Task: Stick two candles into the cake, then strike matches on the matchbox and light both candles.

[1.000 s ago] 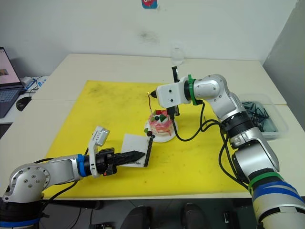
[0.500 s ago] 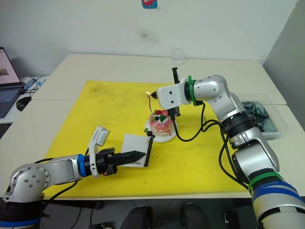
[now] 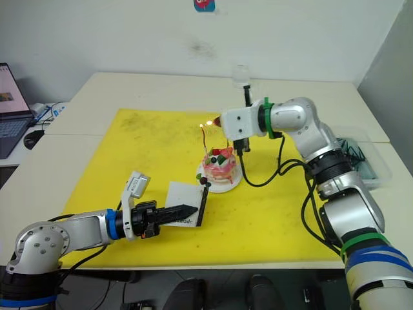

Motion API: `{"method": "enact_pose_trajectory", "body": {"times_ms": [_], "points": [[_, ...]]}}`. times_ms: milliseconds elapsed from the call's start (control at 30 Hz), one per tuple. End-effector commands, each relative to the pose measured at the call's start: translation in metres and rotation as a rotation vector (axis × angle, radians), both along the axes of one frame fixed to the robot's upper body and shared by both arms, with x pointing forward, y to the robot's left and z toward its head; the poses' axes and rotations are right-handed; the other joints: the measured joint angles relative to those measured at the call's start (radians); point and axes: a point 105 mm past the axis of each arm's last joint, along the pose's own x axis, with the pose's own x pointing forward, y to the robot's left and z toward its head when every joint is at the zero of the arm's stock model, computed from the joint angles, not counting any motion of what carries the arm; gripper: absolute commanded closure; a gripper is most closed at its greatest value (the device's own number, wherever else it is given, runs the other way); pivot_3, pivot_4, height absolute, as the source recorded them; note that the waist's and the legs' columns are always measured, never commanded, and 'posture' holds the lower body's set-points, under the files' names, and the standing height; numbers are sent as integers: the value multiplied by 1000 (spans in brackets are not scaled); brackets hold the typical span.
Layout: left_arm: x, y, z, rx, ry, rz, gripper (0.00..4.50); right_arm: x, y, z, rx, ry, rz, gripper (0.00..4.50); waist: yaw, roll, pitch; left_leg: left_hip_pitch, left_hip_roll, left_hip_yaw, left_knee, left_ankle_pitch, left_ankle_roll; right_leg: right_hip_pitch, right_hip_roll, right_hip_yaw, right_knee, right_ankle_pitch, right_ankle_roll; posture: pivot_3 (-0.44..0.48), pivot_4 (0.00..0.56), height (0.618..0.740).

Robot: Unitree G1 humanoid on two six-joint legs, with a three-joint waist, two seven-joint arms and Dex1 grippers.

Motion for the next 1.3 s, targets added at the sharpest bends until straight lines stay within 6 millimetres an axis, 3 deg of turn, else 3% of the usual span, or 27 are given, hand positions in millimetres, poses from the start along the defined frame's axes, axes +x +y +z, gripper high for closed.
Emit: {"method": "enact_pose_trajectory", "body": {"times_ms": [33, 133, 200, 400, 567, 767, 1033, 1133, 1300], "points": [[-3, -8, 8, -19, -35, -29, 4500, -2, -26, 31, 106, -49, -77, 4480, 0, 0, 0, 0, 0, 0, 0, 0, 0, 0, 0, 0, 0, 0, 0, 0, 150, 740], [-5, -12, 7, -26, -35, -31, 4500, -5, -52, 33, 175, -17, -171, 4480, 0, 0, 0, 0, 0, 0, 0, 0, 0, 0, 0, 0, 0, 0, 0, 0, 150, 740], [-7, -15, 6, -27, -37, -32, 4500, -8, -84, 32, 283, 29, -293, 4480, 2, 0, 0, 0, 0, 0, -1, 0, 0, 0, 0, 0, 0, 0, 0, 0, 150, 740], [-5, -25, 1, -22, -53, -13, 4500, -34, -185, 7, 660, 118, -753, 4480, 22, 1, 0, -1, -1, 1, 0, 0, 0, 0, -1, 0, 0, -1, 1, 0, 150, 740], [-2, -31, 1, -20, -65, -12, 4500, -49, -232, -21, 860, 150, -1016, 4480, 11, 3, 0, 1, 0, 1, 0, 0, 0, 0, 0, 1, 1, 0, 3, 0, 150, 740], [2, -38, -1, -28, -73, -7, 4500, -51, -267, -51, 1007, 250, -1218, 4480, 2, 3, 0, 1, -1, 2, 1, 0, 0, 0, 1, 2, 0, 0, 4, 0, 150, 740], [3, -41, -2, -39, -83, 16, 4500, -38, -287, -69, 1076, 291, -1335, 4480, -1, 3, 0, 0, -2, 2, 0, 0, 0, 0, 3, 2, -1, 0, 4, 0, 150, 740], [3, -42, -3, -41, -84, 20, 4500, -33, -292, -71, 1116, 283, -1356, 3862, -2, 3, 0, 0, -2, 2, 0, 0, 0, 0, 4, 2, -1, 0, 4, 0, 150, 740], [5, -43, -2, -41, -87, 23, 4500, -29, -294, -67, 1162, 246, -1348, 2064, -2, 3, 0, 0, -2, 2, 0, 0, 0, 0, 4, 2, -1, 0, 4, 0, 150, 740]]}}
